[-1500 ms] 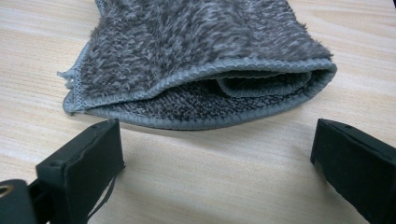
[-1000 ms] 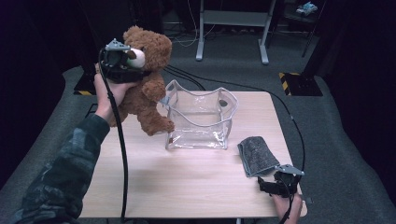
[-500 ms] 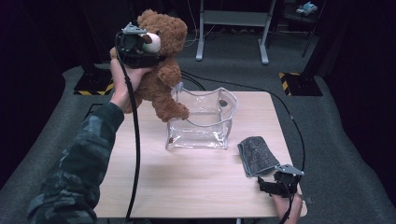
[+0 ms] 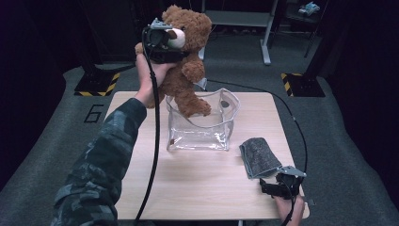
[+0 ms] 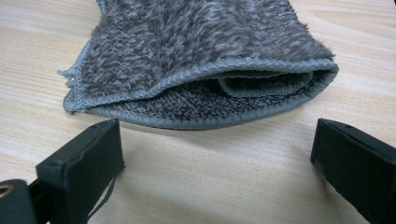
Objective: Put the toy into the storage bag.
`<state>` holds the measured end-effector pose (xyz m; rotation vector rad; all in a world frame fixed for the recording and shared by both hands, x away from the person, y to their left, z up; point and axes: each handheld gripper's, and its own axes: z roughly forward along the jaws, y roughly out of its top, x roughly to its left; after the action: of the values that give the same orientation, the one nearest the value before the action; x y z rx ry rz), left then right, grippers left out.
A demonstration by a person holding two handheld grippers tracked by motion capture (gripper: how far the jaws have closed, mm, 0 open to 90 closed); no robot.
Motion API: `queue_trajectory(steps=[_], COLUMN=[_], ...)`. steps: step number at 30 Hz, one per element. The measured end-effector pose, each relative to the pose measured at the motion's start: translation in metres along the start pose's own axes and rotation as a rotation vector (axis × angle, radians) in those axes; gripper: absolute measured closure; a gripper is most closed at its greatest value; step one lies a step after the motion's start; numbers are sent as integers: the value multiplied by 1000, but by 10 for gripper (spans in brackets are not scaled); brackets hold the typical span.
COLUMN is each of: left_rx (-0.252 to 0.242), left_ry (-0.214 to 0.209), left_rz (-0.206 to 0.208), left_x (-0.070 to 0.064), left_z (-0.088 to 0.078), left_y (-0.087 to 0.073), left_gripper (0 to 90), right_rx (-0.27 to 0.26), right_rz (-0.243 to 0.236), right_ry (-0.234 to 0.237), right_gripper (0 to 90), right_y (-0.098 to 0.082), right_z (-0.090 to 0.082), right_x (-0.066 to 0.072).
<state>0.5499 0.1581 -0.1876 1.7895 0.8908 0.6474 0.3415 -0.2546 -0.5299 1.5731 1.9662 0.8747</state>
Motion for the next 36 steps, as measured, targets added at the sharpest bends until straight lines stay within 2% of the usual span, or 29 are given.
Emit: queue_trajectory(steps=[9,13,17,21,25,27,28,30,36], left_rx=[-27,-42,-45,-53,-60,-80,-77,-89,-71], left_ry=[-34,-49,-64,-73,-80,-81,-82,-70,-59], left_rz=[-19,-29,-21,-33,-55,-88,-89,-104,-111], left_x=[-17,-24,-31,-37,-39,-39,-38,-37,-34], left_z=[19,30,39,48,56,60,61,65,70], left_y=[7,10,12,11,8,4,2,-2,-12], left_gripper=[492,490,489,487,485,483,483,483,481], right_rx=[5,4,4,4,4,4,4,4,4], right_rz=[5,-12,-12,-12,-12,-13,-12,-12,-12], right_ry=[2,1,3,4,5,6,4,5,4], right_gripper=[18,18,18,18,19,19,19,19,20], right_y=[0,0,0,0,0,0,0,0,0], right_z=[0,0,0,0,0,0,0,0,0], right_x=[1,0,-1,-1,-1,-1,-1,-1,-1])
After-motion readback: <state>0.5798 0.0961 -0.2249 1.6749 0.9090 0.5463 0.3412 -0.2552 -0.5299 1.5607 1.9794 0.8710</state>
